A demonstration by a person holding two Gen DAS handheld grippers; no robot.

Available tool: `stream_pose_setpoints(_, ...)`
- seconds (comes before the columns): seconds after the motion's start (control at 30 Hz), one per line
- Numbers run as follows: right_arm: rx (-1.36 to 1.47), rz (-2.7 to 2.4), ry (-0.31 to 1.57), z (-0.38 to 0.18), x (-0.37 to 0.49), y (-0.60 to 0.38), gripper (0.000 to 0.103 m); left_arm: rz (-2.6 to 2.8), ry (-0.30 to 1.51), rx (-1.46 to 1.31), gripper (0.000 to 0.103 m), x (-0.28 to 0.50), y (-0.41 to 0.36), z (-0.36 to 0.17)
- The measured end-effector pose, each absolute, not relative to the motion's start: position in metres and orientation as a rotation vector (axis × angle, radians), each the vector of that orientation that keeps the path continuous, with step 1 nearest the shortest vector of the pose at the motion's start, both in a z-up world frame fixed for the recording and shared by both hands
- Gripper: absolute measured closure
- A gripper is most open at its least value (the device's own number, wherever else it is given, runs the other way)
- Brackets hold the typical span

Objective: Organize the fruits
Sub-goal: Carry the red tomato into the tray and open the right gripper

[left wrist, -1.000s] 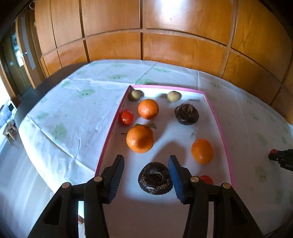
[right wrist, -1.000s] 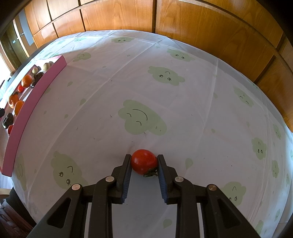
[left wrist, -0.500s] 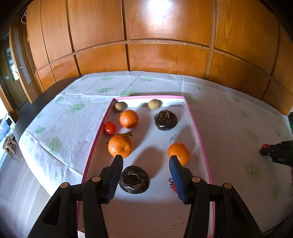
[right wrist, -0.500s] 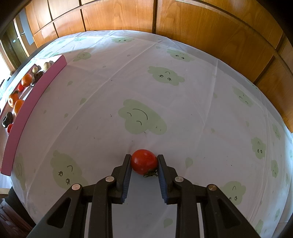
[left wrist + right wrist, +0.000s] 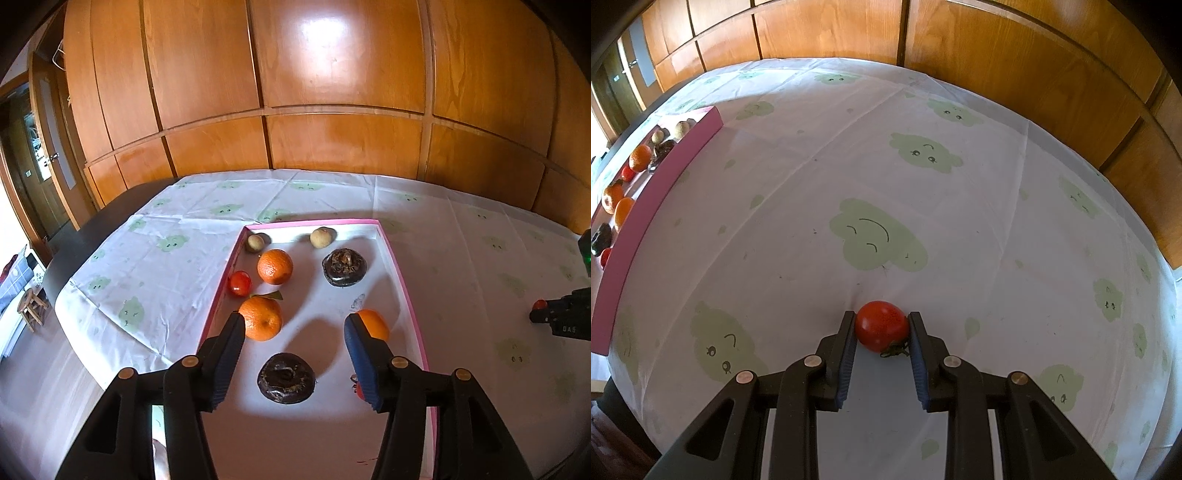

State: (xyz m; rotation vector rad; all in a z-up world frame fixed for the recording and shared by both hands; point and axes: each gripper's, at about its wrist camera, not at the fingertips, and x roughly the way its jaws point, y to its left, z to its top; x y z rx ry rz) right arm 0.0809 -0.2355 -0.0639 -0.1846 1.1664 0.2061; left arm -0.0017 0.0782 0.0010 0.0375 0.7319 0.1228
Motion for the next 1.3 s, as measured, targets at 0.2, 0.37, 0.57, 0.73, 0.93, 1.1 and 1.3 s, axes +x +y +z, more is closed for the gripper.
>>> stream_pose_setpoints(0.2, -0.180, 0.197, 1.171, -0.063, 0.083, -0.231, 0.076, 0.142, 0.720, 0.023, 0.043, -0.003, 0.085, 0.002)
stream_pose_setpoints(0.37, -0.169, 0.246, 1.172, -0.062, 0.085, -0.212, 0.076, 0.156, 0.714, 0.010, 0.042, -0.005, 0.092, 0.002)
stream_pose_setpoints(0.57, -0.124, 0.377, 1.146, -0.046, 0.086, -0.169, 0.076, 0.181, 0.716, -0.013, 0.042, -0.007, 0.104, 0.000)
stream_pose_setpoints(0.73, -0.119, 0.506, 1.090, -0.021, 0.084, -0.116, 0.076, 0.202, 0.720, -0.033, 0.042, -0.008, 0.114, -0.002)
stream_pose_setpoints(0.93, -0.127, 0.650, 1.026, 0.003, 0.080, -0.052, 0.076, 0.218, 0.712, -0.054, 0.042, -0.012, 0.123, -0.001)
stream_pose_setpoints(1.1, -0.147, 0.721, 1.007, 0.008, 0.078, -0.014, 0.076, 0.231, 0.716, -0.070, 0.042, -0.013, 0.131, -0.003)
stream_pose_setpoints(1.3, -0.162, 0.751, 1.022, 0.000, 0.086, 0.017, 0.076, 0.258, 0.718, -0.094, 0.042, -0.015, 0.142, -0.005)
